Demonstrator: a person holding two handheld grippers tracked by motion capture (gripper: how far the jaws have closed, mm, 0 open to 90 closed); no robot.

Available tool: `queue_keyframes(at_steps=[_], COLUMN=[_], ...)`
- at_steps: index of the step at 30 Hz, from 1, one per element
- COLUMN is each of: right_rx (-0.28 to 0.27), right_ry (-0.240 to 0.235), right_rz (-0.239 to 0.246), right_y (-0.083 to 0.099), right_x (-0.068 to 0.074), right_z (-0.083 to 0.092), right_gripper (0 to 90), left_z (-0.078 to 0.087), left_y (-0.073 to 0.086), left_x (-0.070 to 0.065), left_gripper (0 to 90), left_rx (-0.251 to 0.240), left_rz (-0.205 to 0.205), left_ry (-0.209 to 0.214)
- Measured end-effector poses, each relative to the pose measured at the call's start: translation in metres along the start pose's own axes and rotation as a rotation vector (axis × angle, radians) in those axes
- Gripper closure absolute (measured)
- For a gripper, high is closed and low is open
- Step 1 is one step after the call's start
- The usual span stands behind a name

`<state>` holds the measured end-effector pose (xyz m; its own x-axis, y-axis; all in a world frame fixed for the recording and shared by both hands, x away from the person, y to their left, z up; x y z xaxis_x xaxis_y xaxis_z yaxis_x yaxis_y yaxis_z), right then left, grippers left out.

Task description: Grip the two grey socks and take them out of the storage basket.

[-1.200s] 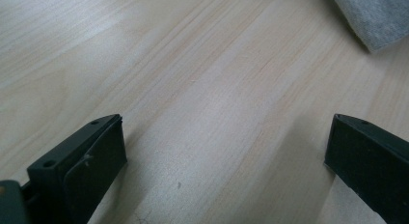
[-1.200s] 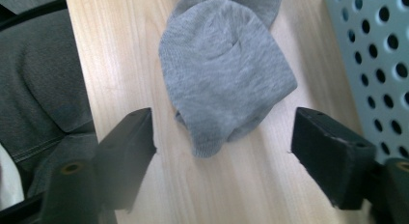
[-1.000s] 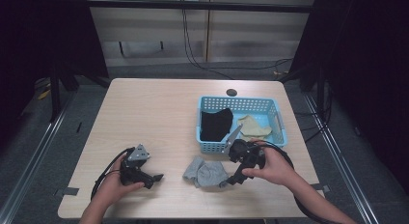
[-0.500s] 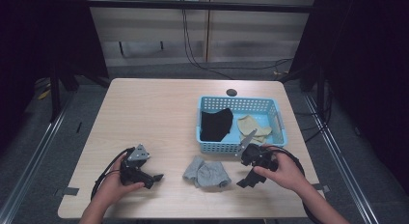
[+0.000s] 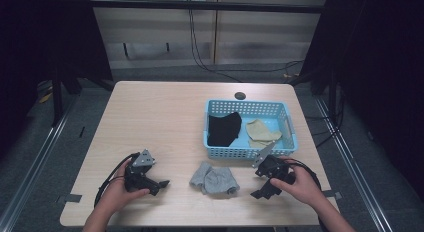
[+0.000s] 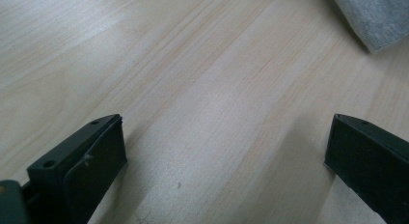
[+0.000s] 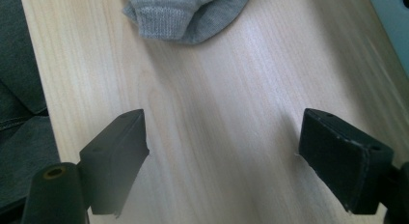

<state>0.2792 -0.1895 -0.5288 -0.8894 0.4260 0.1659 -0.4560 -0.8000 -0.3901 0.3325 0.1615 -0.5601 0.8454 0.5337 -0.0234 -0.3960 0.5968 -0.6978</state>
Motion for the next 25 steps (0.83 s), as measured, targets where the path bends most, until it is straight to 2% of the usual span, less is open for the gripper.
queue_keyframes(at_steps=[5,8,11,12,13,14,15,16,18,25], right_rx=[-0.032,-0.105,-0.125,-0.151,-0.151,-0.175,-0.216,-0.216,-0.250,-0.265], right_ry=[0.005,0.049,0.049,0.057,0.057,0.070,0.115,0.115,0.117,0.127], right_rz=[0.001,0.035,0.030,0.048,0.048,0.051,0.066,0.066,0.075,0.049], right_y=[0.006,0.010,0.012,0.014,0.014,0.015,0.017,0.017,0.018,0.019], right_x=[-0.001,-0.005,-0.006,-0.007,-0.007,-0.007,-0.010,-0.010,-0.011,-0.012], right_z=[-0.008,-0.014,-0.014,-0.014,-0.014,-0.015,-0.017,-0.017,-0.017,-0.017], right_gripper=[16.5,15.3,15.3,14.0,14.0,13.6,13.3,13.3,12.7,12.5], left_z=[0.000,0.000,0.000,0.000,0.000,0.000,0.000,0.000,0.000,0.000], left_y=[0.000,0.000,0.000,0.000,0.000,0.000,0.000,0.000,0.000,0.000], left_x=[0.000,0.000,0.000,0.000,0.000,0.000,0.000,0.000,0.000,0.000], left_gripper=[0.0,0.0,0.0,0.0,0.0,0.0,0.0,0.0,0.0,0.0], left_rx=[0.000,0.000,0.000,0.001,0.000,0.001,0.001,0.002,0.002,0.000], left_rz=[0.000,0.001,0.001,0.000,0.001,0.000,-0.001,-0.001,-0.001,0.000], left_ry=[0.001,0.000,0.000,0.001,0.000,0.001,0.000,0.000,0.000,0.000])
Point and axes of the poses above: each handheld gripper's, and its own axes: z roughly backward along the jaws, y roughly out of its underside, x roughly to its left, the point moved 7 cm from there along -z, roughly forward along the jaws
